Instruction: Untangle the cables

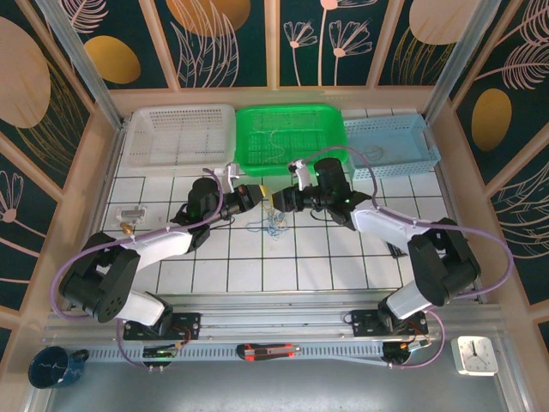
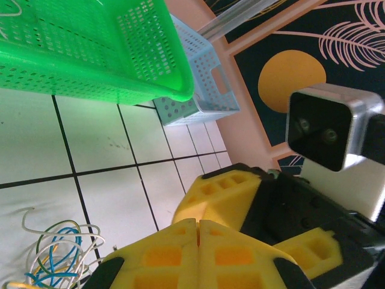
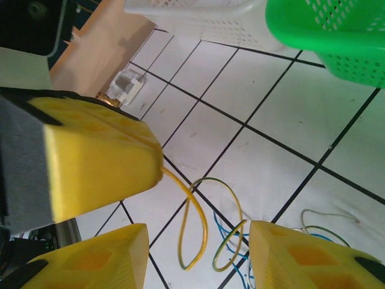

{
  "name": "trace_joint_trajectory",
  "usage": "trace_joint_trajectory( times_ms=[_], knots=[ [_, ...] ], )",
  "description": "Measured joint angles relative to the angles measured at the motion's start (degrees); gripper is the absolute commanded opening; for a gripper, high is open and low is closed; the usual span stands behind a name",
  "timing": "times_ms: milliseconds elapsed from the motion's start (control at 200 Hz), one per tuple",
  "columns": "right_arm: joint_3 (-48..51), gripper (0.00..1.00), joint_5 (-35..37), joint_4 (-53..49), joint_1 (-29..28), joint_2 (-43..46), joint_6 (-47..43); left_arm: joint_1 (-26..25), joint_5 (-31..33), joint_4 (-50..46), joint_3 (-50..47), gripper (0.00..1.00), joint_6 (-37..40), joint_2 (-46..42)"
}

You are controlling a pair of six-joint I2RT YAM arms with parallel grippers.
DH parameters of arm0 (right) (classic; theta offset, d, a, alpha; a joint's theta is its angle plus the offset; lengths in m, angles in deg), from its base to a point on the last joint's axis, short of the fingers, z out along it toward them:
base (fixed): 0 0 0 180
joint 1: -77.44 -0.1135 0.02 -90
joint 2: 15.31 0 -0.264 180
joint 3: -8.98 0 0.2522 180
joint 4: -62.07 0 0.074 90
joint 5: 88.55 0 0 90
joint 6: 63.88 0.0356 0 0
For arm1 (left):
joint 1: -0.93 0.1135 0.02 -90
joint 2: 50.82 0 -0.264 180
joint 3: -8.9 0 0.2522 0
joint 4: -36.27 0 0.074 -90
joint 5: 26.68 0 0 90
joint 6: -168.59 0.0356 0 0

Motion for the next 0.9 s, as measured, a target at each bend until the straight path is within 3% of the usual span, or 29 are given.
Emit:
trace_joint_trajectory(
  times_ms=[110,245,295,405,500,646,901],
  knots=[
    [-0.3,0.38,-0.4,0.9,0.0,-1.7,0.7,0.0,-0.1,0.0,0.3,0.00,0.0,0.0],
    [-0.9,0.00,-1.2,2.3,0.0,-3.2,1.7,0.0,-0.5,0.0,0.3,0.01,0.0,0.0],
    [-1.1,0.00,-1.5,2.5,0.1,-3.3,2.1,0.0,-0.9,0.0,0.3,0.14,0.0,0.0],
    [-1.1,0.00,-2.1,3.6,1.4,-3.2,4.0,0.0,-0.9,0.3,0.3,0.54,0.1,0.0],
    [-0.6,0.00,-3.1,5.1,4.6,-2.1,6.4,0.0,0.5,0.4,-0.6,0.73,0.8,-1.1],
    [0.2,0.00,-3.5,6.0,8.8,2.1,9.7,0.0,3.8,0.8,-3.3,0.80,1.5,-3.4],
    [0.9,0.00,-4.9,11.9,8.8,5.9,16.9,0.0,5.3,1.7,-4.5,0.83,2.1,-1.8]
  ],
)
